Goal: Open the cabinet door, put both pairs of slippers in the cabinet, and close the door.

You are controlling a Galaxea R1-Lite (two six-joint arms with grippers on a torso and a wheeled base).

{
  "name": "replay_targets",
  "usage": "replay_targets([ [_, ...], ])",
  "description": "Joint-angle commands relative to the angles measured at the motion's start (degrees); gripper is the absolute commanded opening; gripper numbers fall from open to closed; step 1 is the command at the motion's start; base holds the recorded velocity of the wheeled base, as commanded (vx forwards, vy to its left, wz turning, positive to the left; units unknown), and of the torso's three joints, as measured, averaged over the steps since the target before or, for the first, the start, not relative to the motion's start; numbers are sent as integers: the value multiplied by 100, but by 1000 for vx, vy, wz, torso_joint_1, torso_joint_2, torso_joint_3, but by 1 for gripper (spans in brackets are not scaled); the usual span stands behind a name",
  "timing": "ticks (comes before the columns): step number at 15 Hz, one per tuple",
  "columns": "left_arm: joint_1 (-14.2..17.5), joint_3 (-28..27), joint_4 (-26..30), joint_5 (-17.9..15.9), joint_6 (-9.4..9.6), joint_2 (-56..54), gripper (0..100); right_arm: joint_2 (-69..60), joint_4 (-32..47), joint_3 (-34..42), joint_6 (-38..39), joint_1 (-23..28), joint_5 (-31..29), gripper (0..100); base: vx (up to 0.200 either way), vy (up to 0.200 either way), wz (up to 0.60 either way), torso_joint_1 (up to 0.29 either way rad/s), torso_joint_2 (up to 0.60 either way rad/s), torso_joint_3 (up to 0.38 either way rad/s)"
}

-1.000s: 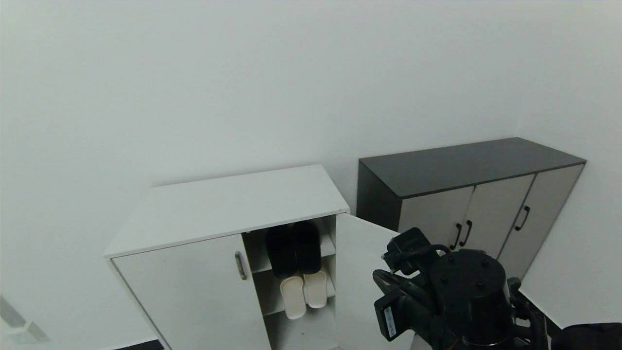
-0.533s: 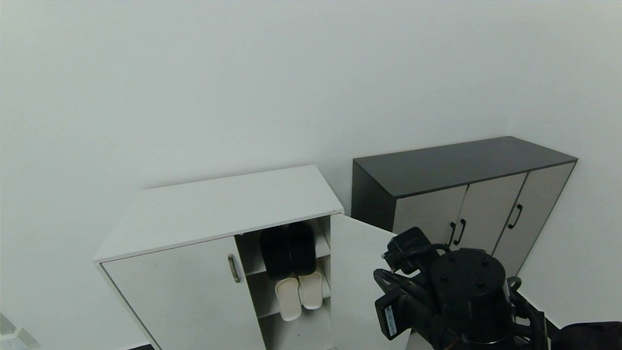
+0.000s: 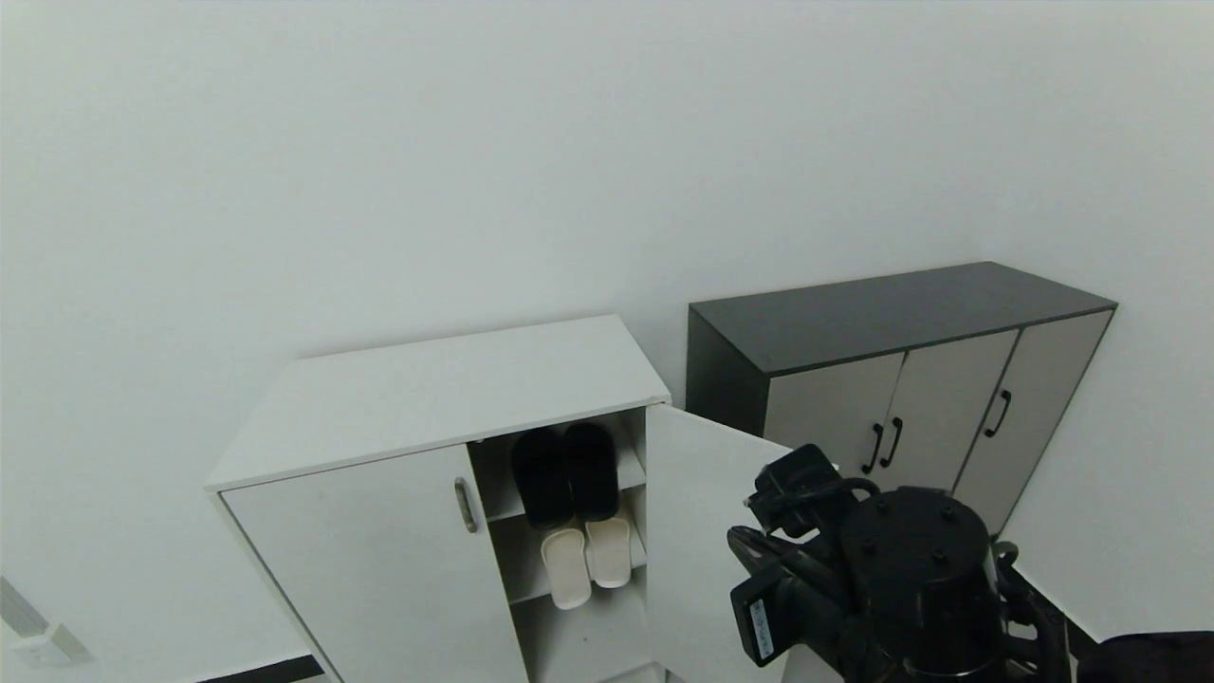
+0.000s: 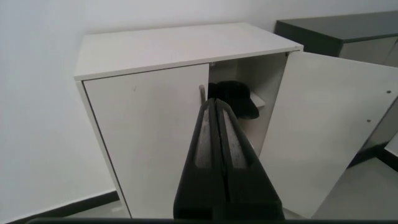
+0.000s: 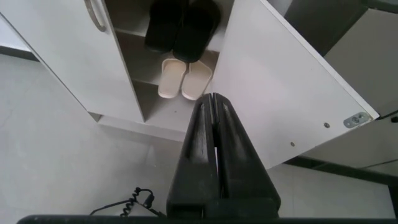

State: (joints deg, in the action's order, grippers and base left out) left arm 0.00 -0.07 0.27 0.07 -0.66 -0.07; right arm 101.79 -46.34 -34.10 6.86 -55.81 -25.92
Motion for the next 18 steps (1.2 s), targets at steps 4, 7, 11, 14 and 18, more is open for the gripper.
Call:
replay_targets([
  [4,0,-1,0,1,-4,7,0,7,2,0,-1,96,-1,0,0,0,0,0,0,0],
  [7,0,-1,0,1,-4,7,0,25,2,-18,-1,167,8,0,0,0,0,0,0,0],
  [11,0,-1,0,1,-4,7,0,403,2,-519,8,914,34,0,0,0,0,0,0,0],
  [14,0,-1,0,-7,4,7,0,834,28,-1090,17,1591,140,0,0,0,0,0,0,0],
  [18,0,-1,0,-7,4,7,0,1563,55,-1916,17,2294,456,0,0,0,0,0,0,0],
])
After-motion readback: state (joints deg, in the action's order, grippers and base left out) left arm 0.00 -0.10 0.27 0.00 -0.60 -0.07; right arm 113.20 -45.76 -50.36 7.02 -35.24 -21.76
